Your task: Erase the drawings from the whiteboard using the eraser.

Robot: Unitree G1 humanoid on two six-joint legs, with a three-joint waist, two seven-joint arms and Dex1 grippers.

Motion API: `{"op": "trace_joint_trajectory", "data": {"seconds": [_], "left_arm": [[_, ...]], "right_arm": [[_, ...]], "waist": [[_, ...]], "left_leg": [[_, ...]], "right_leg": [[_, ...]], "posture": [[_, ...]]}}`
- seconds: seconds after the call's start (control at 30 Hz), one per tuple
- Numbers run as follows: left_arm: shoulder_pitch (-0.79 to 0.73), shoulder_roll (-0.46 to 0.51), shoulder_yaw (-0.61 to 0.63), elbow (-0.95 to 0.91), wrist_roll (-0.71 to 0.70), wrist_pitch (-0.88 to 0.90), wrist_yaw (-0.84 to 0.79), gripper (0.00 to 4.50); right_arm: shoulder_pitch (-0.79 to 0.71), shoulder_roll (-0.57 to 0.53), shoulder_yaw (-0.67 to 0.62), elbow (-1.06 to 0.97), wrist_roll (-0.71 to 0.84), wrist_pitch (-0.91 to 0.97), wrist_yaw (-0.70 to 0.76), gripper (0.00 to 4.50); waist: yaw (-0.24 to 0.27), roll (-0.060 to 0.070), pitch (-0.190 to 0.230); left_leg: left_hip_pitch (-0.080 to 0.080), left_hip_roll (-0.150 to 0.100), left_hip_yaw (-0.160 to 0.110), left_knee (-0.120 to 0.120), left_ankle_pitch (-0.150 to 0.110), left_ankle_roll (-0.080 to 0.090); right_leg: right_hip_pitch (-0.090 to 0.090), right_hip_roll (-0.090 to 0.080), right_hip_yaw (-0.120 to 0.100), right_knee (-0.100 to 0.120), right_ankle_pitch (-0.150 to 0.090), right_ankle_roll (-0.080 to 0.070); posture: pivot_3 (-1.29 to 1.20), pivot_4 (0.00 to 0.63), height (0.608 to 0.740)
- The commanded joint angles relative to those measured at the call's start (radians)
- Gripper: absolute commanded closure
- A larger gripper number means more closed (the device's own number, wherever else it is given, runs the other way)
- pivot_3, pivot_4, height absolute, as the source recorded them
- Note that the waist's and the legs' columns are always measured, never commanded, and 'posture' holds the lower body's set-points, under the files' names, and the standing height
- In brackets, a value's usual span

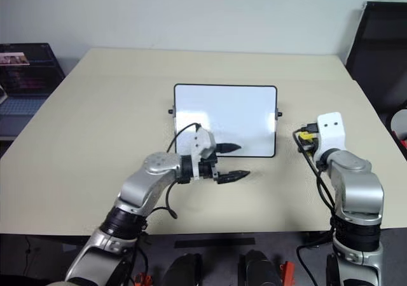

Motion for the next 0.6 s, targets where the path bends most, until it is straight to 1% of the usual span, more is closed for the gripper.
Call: {"op": "trace_joint_trajectory", "data": {"seconds": [0.03,0.1,0.27,0.6], "left_arm": [[-0.044,-0.018,-0.017,0.057,0.030,-0.078,-0.026,0.00],[-0.053,-0.026,-0.016,0.085,0.040,-0.101,-0.027,0.00],[-0.048,-0.022,-0.007,0.085,0.041,-0.106,-0.037,0.00],[-0.034,0.004,0.003,0.069,0.050,-0.106,-0.034,0.00]], "right_arm": [[-0.011,0.020,-0.081,0.005,0.025,0.048,-0.031,3.84],[-0.016,0.027,-0.105,0.015,0.036,0.062,-0.043,3.84],[-0.021,0.009,-0.137,0.065,0.063,0.061,-0.049,3.84],[-0.039,-0.072,-0.085,0.240,0.113,-0.078,-0.025,3.84]], "waist": [[0.000,0.000,0.000],[0.001,0.000,0.000],[0.000,0.000,0.000],[0.000,0.001,0.000]], "left_leg": [[0.000,0.000,0.000,0.000,0.000,0.000],[0.000,0.000,0.000,0.000,0.000,0.000],[0.000,0.000,0.000,0.000,0.000,0.000],[0.000,0.000,0.000,0.000,0.000,0.000]], "right_leg": [[0.000,0.000,0.000,0.000,0.000,0.000],[0.000,0.000,0.000,0.000,0.000,0.000],[0.000,0.000,0.001,0.000,0.000,0.000],[0.000,0.000,0.001,0.000,0.000,0.000]], "posture": [[0.00,0.150,0.740],[0.00,0.150,0.740],[0.00,0.150,0.740],[0.00,0.150,0.740]]}}
